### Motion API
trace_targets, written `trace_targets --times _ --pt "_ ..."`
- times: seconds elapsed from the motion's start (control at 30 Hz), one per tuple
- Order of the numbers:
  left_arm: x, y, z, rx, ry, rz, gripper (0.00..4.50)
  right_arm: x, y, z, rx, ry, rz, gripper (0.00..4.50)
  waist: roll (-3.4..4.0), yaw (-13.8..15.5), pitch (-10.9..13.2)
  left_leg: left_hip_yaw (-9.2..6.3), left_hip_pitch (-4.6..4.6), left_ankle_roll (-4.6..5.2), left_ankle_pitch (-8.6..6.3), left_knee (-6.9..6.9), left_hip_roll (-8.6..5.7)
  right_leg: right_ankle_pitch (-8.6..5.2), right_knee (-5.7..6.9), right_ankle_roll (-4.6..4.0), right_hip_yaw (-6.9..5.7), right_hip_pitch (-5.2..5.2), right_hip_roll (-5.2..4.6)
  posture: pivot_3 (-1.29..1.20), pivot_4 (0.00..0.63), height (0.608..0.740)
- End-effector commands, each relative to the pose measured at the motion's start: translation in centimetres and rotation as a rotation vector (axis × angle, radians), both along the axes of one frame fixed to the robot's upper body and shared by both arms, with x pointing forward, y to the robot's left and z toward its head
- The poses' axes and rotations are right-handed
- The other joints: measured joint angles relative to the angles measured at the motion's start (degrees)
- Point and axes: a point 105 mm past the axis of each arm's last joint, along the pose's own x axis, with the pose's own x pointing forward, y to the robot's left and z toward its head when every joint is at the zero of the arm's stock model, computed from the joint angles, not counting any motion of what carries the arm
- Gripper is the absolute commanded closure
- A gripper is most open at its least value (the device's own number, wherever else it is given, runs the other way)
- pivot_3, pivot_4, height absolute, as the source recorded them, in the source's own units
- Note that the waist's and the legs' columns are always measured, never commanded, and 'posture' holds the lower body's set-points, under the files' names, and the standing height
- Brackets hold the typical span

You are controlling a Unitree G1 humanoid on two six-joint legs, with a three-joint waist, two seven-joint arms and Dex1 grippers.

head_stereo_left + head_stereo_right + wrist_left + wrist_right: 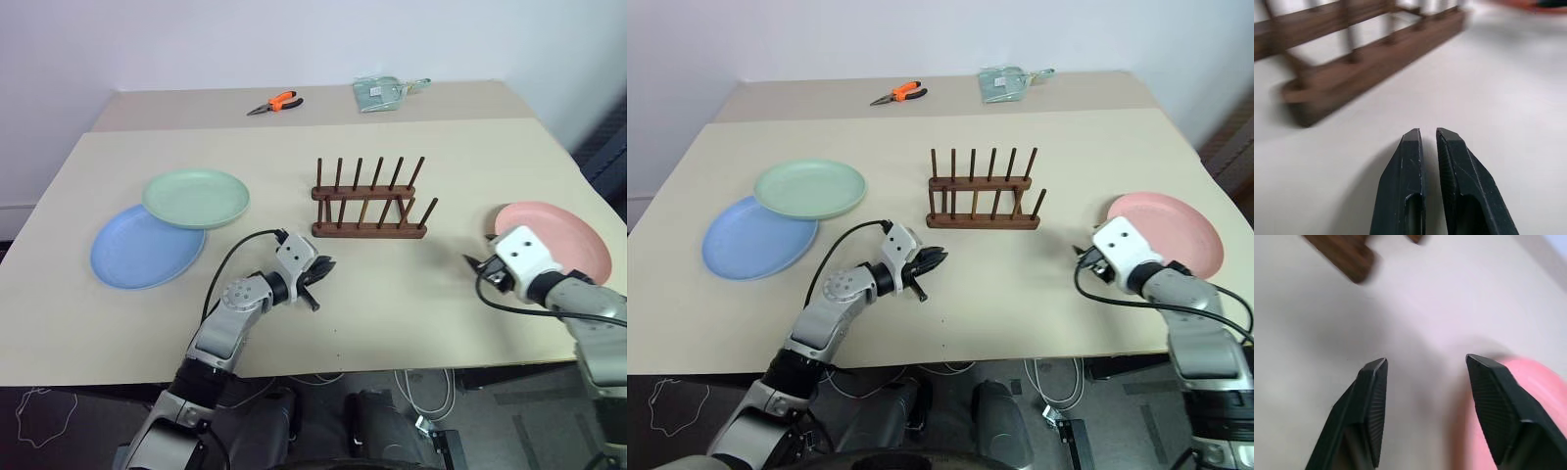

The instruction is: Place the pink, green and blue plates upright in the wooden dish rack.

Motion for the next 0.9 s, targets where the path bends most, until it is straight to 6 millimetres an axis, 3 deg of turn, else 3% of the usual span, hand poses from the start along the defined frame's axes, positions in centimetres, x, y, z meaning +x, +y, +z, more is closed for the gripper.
trace_targets --times 0.03,0.13,0.17,0.23,0.33,0.37,0.5,0.63,0.67,0.73,0.8,0.9 --pt "-1.1 -1.2 2.5 -0.046 -0.081 -0.112 3.99 -0.2 -1.8 0.6 -0.064 -0.027 -0.096 1.82 0.01 0.0 0.0 0.0 -0.02 0.06 0.03 0.01 0.0 0.0 -0.02 0.0 0.0 0.0 0.0 0.0 0.15 0.726" --pt "-1.7 -1.8 3.3 -0.062 -0.107 -0.174 3.99 -0.2 -3.4 -0.8 -0.12 0.008 -0.191 1.82 0.0 0.1 0.0 0.03 -0.05 0.1 0.06 0.0 -0.01 0.0 -0.06 0.01 0.0 -0.01 -0.01 0.0 0.15 0.726" --pt "-1.6 -1.9 3.5 -0.069 -0.11 -0.173 3.99 -0.2 -3.8 -1.2 -0.13 0.018 -0.215 2.05 0.0 0.1 0.0 0.03 -0.05 0.1 0.06 0.0 -0.01 0.0 -0.06 0.01 0.0 -0.01 -0.01 0.0 0.15 0.726" --pt "-1.3 -2.0 3.7 -0.078 -0.113 -0.163 3.99 -0.1 -4.1 -1.6 -0.133 0.026 -0.239 2.69 0.01 0.1 0.0 0.03 -0.05 0.1 0.06 0.01 -0.01 0.0 -0.06 0.01 0.0 -0.02 -0.01 0.0 0.15 0.726" --pt "-1.1 -1.9 3.9 -0.079 -0.113 -0.153 3.99 0.2 -4.0 -1.6 -0.098 0.016 -0.262 4.21 0.02 0.0 0.0 0.03 -0.05 0.11 0.07 0.01 -0.01 0.0 -0.06 0.01 0.0 -0.02 0.0 0.0 0.15 0.726" --pt "-1.1 -1.8 3.8 -0.074 -0.115 -0.151 3.99 0.4 -3.9 -1.5 -0.081 0.012 -0.263 4.43 0.01 -0.1 0.0 0.04 -0.05 0.12 0.07 0.0 -0.01 0.01 -0.05 0.03 0.02 -0.03 0.0 0.0 0.15 0.726" --pt "-1.1 -1.4 3.5 -0.056 -0.118 -0.14 3.99 0.9 -3.2 -0.5 -0.099 -0.023 -0.221 4.43 0.02 0.0 0.0 0.04 -0.05 0.12 0.07 0.0 -0.01 0.06 -0.04 0.11 0.0 -0.04 0.0 0.0 0.15 0.726" --pt "-1.0 -1.0 3.5 -0.05 -0.122 -0.127 3.99 1.8 -1.2 2.6 -0.089 -0.154 -0.113 4.43 0.03 0.0 0.0 0.04 -0.06 0.12 0.07 0.01 -0.02 0.08 -0.05 0.15 0.01 -0.04 0.0 0.0 0.15 0.726" --pt "-0.9 -0.8 3.5 -0.047 -0.125 -0.123 3.99 2.2 -0.3 4.5 -0.046 -0.226 -0.074 4.43 0.03 -0.1 0.0 0.04 -0.06 0.12 0.07 0.01 -0.02 0.07 -0.04 0.15 0.01 -0.05 0.0 0.0 0.15 0.726" --pt "-0.7 -0.3 3.5 -0.038 -0.132 -0.111 3.99 2.7 2.9 10.9 0.266 -0.436 0.048 4.43 0.04 -0.5 0.1 0.05 -0.06 0.13 0.08 0.0 -0.02 0.08 -0.03 0.15 0.02 -0.07 0.0 0.0 0.15 0.726" --pt "-0.5 0.0 3.4 -0.031 -0.137 -0.103 3.99 1.7 5.9 15.1 0.615 -0.502 0.224 4.43 0.27 -1.1 0.2 0.1 -0.08 0.12 0.08 0.01 0.06 0.09 0.02 0.16 0.04 -0.15 0.04 0.0 0.15 0.726" --pt "-0.4 0.2 3.4 -0.021 -0.143 -0.098 3.99 -0.3 9.1 17.5 0.897 -0.439 0.461 4.43 0.1 -0.3 0.2 0.01 -0.17 0.13 0.08 -0.05 0.11 0.09 0.07 0.17 -0.14 -0.2 0.03 0.0 0.15 0.726"
